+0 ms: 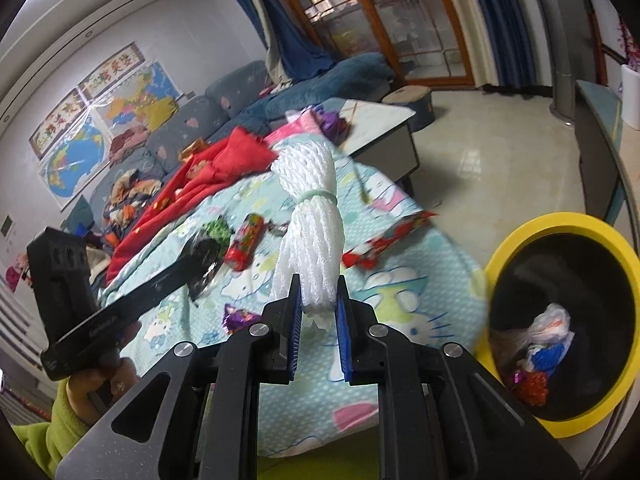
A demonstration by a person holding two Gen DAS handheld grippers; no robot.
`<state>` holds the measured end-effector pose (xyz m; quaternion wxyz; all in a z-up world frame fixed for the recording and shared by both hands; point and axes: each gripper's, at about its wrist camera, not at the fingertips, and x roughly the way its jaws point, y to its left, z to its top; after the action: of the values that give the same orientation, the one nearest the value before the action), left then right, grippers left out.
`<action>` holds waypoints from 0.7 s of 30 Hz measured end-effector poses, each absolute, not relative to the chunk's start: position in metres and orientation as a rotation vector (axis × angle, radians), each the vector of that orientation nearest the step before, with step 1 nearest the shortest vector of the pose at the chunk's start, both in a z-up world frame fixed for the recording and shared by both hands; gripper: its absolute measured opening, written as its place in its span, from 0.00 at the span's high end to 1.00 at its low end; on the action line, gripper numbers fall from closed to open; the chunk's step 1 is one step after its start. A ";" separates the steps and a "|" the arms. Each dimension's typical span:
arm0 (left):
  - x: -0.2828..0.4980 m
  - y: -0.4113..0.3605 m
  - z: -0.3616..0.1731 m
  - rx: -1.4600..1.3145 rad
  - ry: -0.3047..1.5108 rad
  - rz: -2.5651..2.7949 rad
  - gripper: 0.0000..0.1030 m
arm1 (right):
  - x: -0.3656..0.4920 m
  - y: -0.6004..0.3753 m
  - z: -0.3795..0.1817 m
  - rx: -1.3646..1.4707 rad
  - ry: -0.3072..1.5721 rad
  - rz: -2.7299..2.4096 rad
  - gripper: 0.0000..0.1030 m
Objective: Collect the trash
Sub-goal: 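Carry the black bag and white foam net over the yellow bin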
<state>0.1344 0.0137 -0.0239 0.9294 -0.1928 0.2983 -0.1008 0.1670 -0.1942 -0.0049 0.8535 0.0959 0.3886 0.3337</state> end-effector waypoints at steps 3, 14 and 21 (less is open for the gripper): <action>0.135 0.001 -0.022 -0.377 0.608 -0.228 0.83 | 0.170 -0.205 -0.003 0.210 0.793 0.666 0.85; 0.141 -0.047 -0.017 -0.293 0.608 -0.309 0.83 | 0.175 -0.247 0.002 0.234 0.712 0.537 0.85; 0.149 -0.075 -0.015 -0.240 0.614 -0.349 0.83 | 0.178 -0.275 0.001 0.242 0.673 0.447 0.85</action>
<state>0.1490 -0.0752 -0.0148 0.9313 -0.1173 0.2999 -0.1705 0.1784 -0.2754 0.0010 0.9125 0.1175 0.3265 0.2167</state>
